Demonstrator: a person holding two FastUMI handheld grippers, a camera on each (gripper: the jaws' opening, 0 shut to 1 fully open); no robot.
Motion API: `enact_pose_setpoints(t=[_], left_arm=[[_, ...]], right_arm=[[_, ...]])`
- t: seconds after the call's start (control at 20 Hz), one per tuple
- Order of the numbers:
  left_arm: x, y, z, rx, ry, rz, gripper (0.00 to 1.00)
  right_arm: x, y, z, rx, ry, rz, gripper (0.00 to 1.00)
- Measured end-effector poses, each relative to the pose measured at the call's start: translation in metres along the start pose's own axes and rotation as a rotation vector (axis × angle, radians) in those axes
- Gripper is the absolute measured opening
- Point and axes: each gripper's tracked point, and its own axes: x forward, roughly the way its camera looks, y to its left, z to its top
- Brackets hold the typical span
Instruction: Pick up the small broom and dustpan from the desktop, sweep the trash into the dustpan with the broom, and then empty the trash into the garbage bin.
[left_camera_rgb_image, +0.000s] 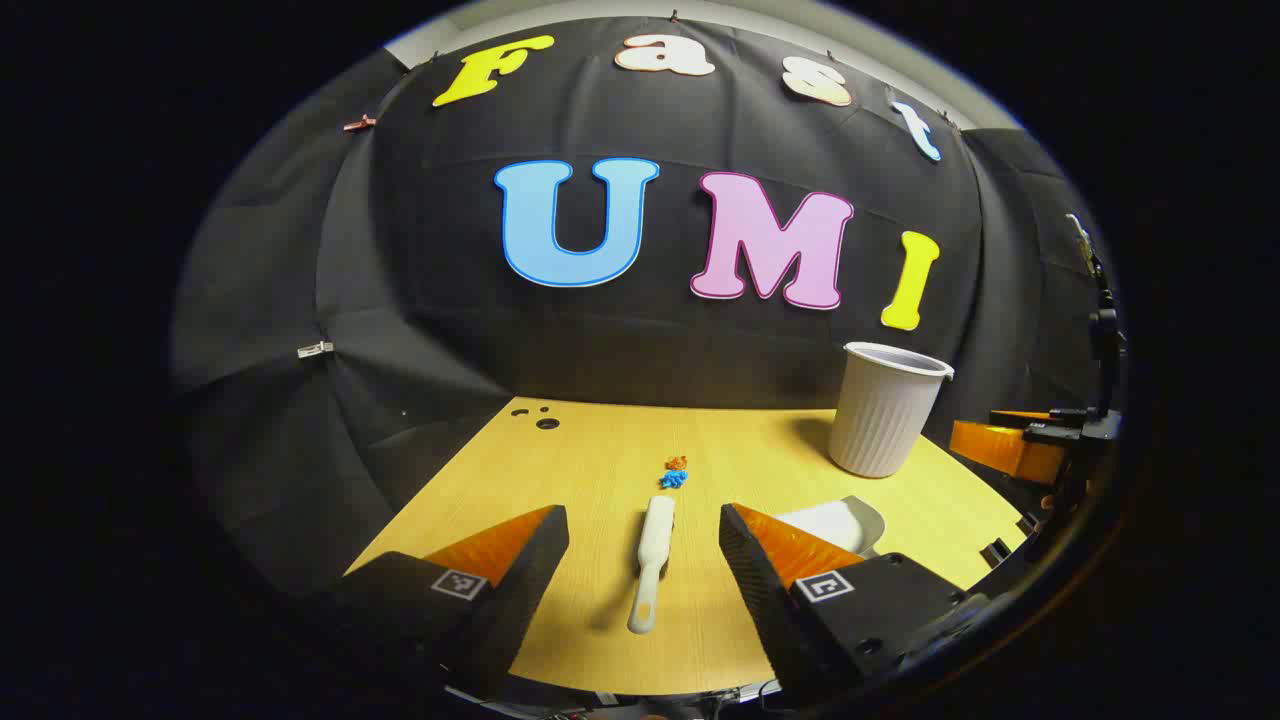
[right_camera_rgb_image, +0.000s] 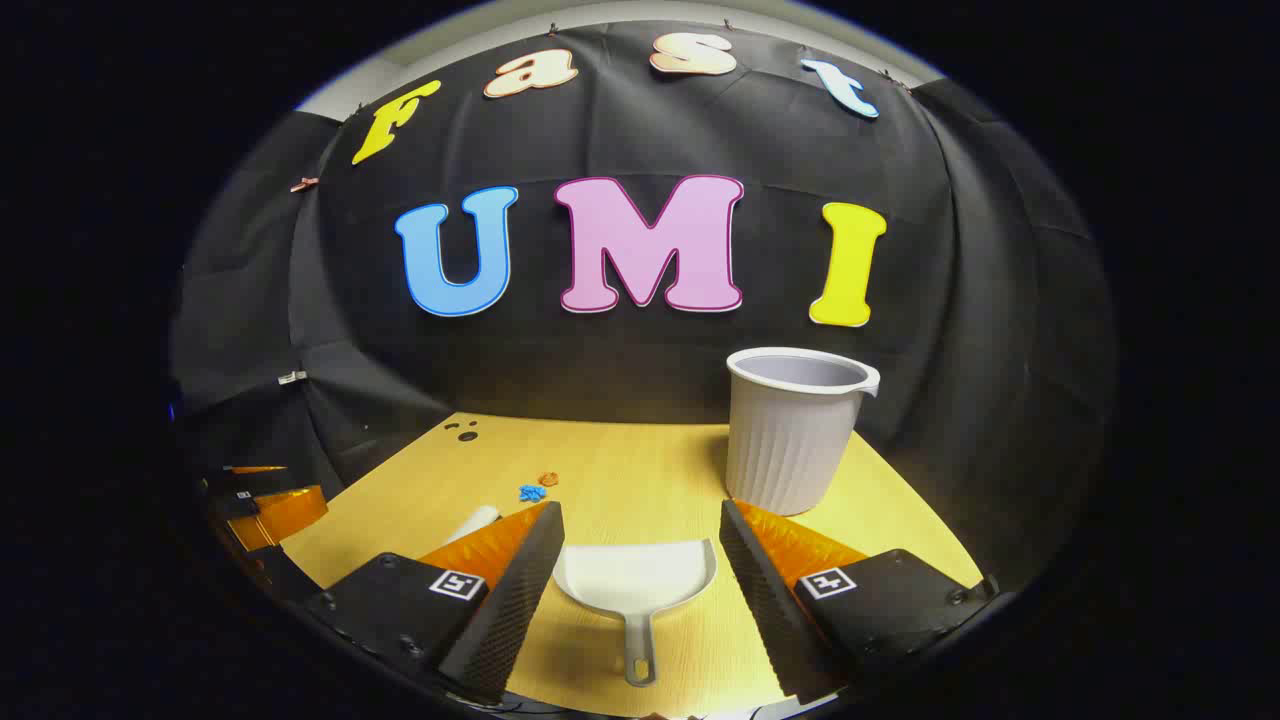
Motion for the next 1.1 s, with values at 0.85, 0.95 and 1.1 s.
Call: enact_pose_setpoints(t=[0.85,0.95,1.1], left_arm=[[0.019,-0.003,-0.014,-0.006,0.064,-0.013,0.96],[0.027,-0.004,-0.020,-0.016,0.094,-0.022,0.96],[0.045,-0.004,-0.033,-0.031,0.160,-0.029,0.96]], right_arm=[[0.016,0.002,-0.026,-0.008,0.085,0.024,0.98],[0.021,0.000,-0.032,-0.005,0.104,0.023,0.98],[0.027,-0.002,-0.042,0.001,0.135,0.023,0.98]])
